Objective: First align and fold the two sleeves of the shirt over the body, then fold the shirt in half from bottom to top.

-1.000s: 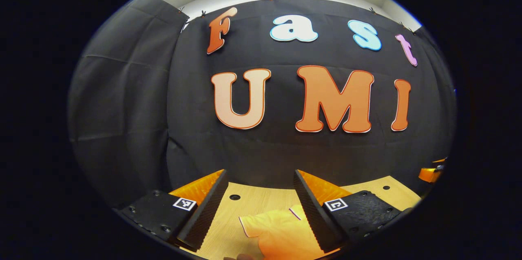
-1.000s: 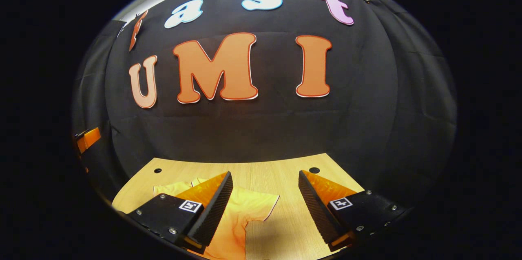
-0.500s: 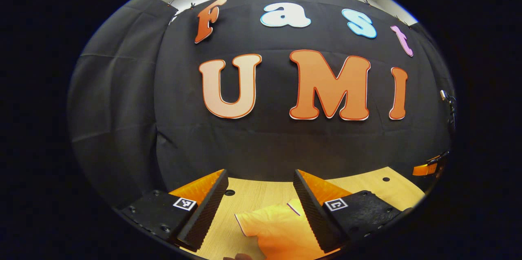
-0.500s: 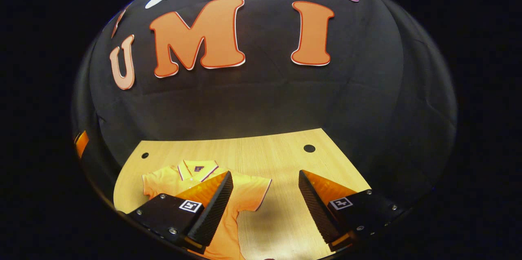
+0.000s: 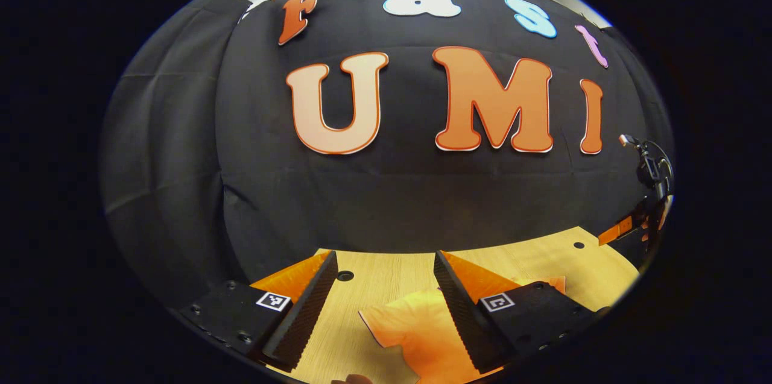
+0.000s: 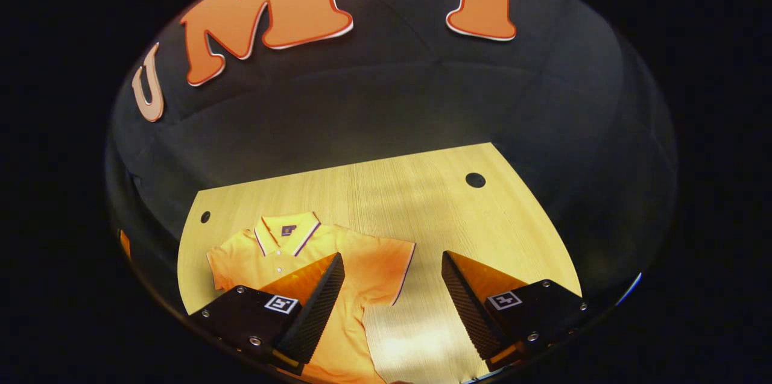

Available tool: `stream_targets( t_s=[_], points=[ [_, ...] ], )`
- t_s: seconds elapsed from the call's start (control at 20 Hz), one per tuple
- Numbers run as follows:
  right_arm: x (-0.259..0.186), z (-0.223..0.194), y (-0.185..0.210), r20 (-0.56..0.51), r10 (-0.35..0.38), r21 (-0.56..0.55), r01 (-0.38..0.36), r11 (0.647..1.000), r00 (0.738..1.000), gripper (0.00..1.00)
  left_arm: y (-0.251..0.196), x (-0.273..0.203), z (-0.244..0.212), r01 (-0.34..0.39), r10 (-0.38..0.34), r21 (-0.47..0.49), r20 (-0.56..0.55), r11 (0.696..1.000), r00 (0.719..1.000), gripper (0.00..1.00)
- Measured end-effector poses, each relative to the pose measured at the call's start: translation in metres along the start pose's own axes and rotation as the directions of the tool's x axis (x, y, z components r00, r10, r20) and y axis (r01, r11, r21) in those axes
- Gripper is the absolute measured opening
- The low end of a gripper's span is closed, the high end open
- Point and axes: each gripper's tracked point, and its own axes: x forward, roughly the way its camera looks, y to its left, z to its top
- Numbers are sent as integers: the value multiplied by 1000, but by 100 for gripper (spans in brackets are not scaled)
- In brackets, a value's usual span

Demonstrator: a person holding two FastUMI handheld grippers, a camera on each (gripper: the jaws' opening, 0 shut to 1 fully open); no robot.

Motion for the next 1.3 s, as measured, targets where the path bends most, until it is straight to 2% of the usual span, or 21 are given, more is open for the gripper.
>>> stream_targets(
  t_s=[0.1, 0.25, 0.4, 0.55, 0.65, 0.8, 0.9, 1.05, 1.15, 1.2, 1.25, 1.3],
  points=[
    [27, -13, -4, -80, -28, -4, 28, 1000, 996, 98, 9, 6, -9, -8, 8, -3, -17, 1000, 1000, 98],
    [69, -44, -8, -232, -52, -24, 48, 999, 971, 99, 20, 14, -17, -17, 17, -4, -34, 1000, 999, 98],
    [108, -74, -18, -363, -105, -51, 92, 994, 926, 99, 30, 24, -33, -31, 30, -19, -67, 999, 997, 98],
    [134, -96, -23, -457, -107, -30, 105, 994, 883, 100, 36, 31, -48, -40, 35, -50, -107, 998, 994, 98],
    [149, -109, -27, -497, -115, -12, 126, 992, 860, 100, 40, 37, -56, -46, 39, -56, -124, 997, 992, 98],
    [161, -122, -24, -534, -98, 36, 139, 990, 840, 100, 43, 42, -61, -58, 49, -55, -144, 997, 988, 98],
    [166, -128, -26, -543, -103, 39, 148, 988, 833, 100, 44, 47, -67, -58, 48, -59, -157, 997, 986, 98],
    [170, -124, -20, -538, -78, 82, 143, 986, 839, 98, 46, 52, -76, -54, 40, -76, -181, 996, 983, 98],
    [170, -123, -19, -532, -78, 82, 143, 986, 843, 90, 48, 52, -79, -55, 39, -80, -192, 995, 981, 98],
    [170, -123, -19, -530, -79, 86, 146, 986, 844, 80, 48, 52, -79, -55, 39, -79, -193, 995, 980, 98],
    [170, -122, -19, -529, -81, 96, 154, 983, 845, 80, 47, 51, -79, -56, 40, -76, -192, 996, 981, 98],
    [171, -122, -19, -524, -82, 113, 165, 980, 848, 61, 47, 49, -75, -54, 40, -72, -188, 996, 981, 98]
  ],
)
